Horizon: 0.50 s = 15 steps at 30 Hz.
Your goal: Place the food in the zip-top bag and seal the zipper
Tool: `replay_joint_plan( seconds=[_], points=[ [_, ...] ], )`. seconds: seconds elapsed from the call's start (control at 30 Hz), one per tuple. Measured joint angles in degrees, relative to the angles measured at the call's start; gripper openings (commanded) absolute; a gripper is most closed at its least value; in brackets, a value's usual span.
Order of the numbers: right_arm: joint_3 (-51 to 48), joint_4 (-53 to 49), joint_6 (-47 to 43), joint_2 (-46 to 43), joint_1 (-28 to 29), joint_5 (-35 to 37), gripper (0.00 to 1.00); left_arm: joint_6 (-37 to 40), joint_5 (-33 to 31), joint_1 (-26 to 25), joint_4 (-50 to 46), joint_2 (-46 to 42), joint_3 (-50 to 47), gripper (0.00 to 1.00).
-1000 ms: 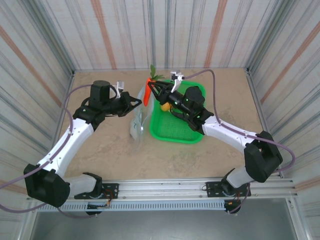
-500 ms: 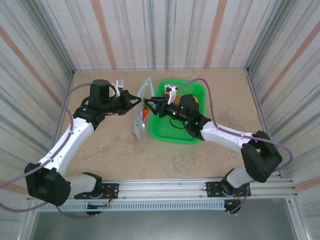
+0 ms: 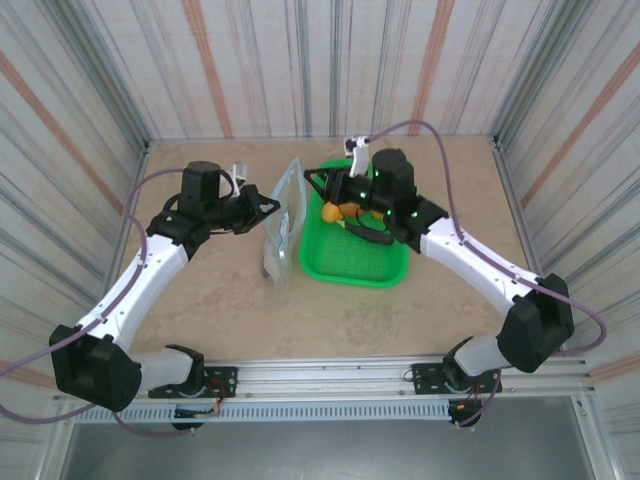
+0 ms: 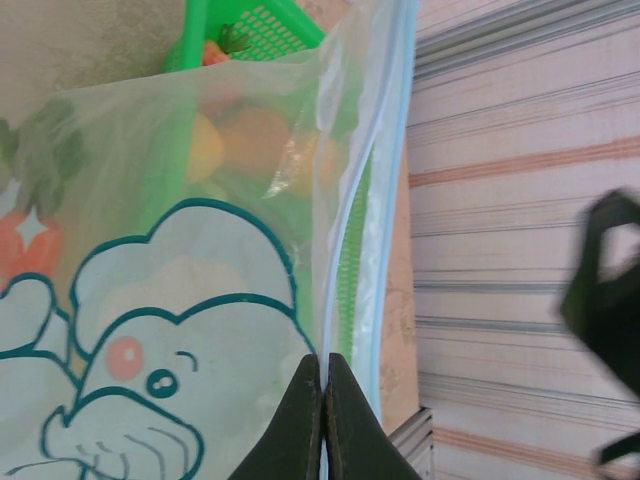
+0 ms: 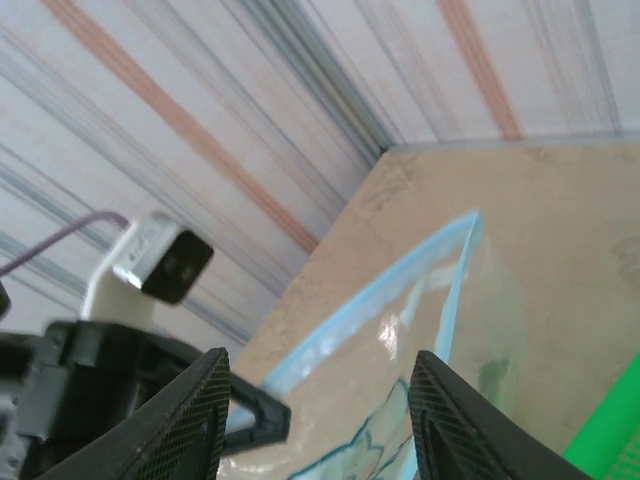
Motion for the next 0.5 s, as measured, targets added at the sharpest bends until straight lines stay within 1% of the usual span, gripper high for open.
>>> replay_joint_plan(
  seconds=[0.07, 0.2, 0.27, 0.33, 0.4, 0.5],
  points=[
    [3.26, -6.67, -1.4, -0.81, -0.94, 1.27, 0.49, 1.6, -1.36, -0.33, -1.9, 0.0, 0.76, 0.0],
    [5.29, -19.23, -3.65, -1.36, -2.82, 3.5, 0.49, 4.94, -4.7, -2.08, -5.42, -0.17, 2.86, 0.0],
    [5.22, -25.75, -5.11, -0.98, -4.02, 5.68, 0.53, 6.23, -5.79, -2.75, -6.86, -0.74, 3.26, 0.0],
    [4.55, -30.1, -7.17, -0.11, -4.87, 8.81, 0.56, 6.97, -6.49, -2.84, -8.28, -1.51, 3.26, 0.0],
    [3.65, -33.77, -9.81, 1.79, -4.98, 12.2, 0.58, 7.63, -7.48, -2.84, -9.86, -2.23, 3.26, 0.0],
    [2.95, -37.44, -14.8, 7.63, -4.46, 17.29, 0.6, 7.78, -8.48, -2.84, -12.09, -3.65, 3.19, 0.0]
  ],
)
